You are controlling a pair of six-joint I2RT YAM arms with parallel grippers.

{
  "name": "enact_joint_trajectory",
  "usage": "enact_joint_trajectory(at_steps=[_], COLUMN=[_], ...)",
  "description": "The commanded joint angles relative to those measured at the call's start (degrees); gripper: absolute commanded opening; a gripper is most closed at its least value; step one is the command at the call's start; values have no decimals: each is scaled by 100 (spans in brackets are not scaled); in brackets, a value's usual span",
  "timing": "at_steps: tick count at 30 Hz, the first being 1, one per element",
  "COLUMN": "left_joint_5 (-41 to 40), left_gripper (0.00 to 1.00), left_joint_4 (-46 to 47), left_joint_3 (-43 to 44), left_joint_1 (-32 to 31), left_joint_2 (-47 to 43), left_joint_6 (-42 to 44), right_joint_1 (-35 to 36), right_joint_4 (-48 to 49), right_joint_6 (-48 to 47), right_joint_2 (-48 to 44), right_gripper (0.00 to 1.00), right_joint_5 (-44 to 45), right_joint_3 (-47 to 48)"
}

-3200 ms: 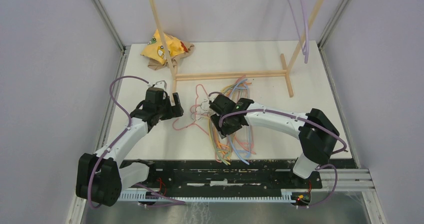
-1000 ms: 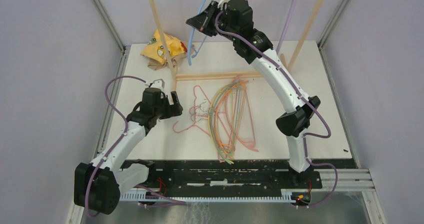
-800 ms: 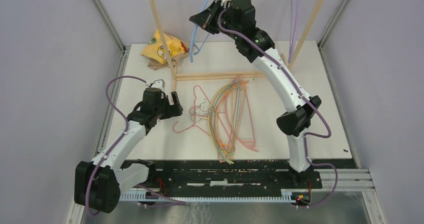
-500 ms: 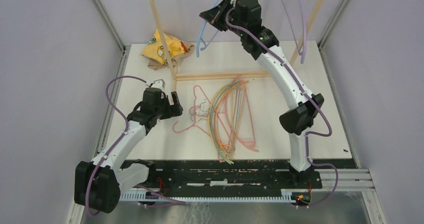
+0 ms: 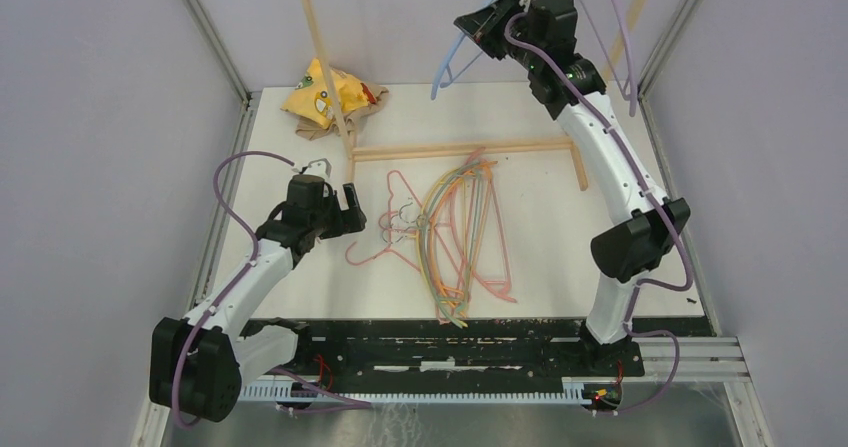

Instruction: Organize the hangers

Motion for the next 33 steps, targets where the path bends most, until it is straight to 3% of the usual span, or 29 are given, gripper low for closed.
enact_joint_trajectory(at_steps=[1, 7, 18, 21, 26, 33], left_joint_5=[102, 128, 56, 51, 29, 8], left_gripper=[99, 99, 99, 99, 99, 99], left_joint_4=[219, 228, 202, 202, 193, 185], left_joint_3=[48, 30, 21, 22, 38, 30], left_joint_1=[-28, -28, -28, -29, -28, -28], left_joint_2=[31, 21, 13, 42, 132, 163], left_joint_6=[105, 84, 94, 93, 108, 94], right_joint_1=[-61, -62, -60, -53, 174, 2072], right_joint_4=[-202, -1018, -2214, -2322, -2268, -3390], right_joint_6=[-33, -563, -1775, -2177, -2476, -3322], right_joint_2=[-576, -1210, -2647, -3044, -3096, -2453], right_gripper=[29, 55, 78, 79, 73, 68], right_joint_5=[41, 406, 929, 1028, -394, -344], right_joint_3=[-304, -579, -759, -889, -805, -1091])
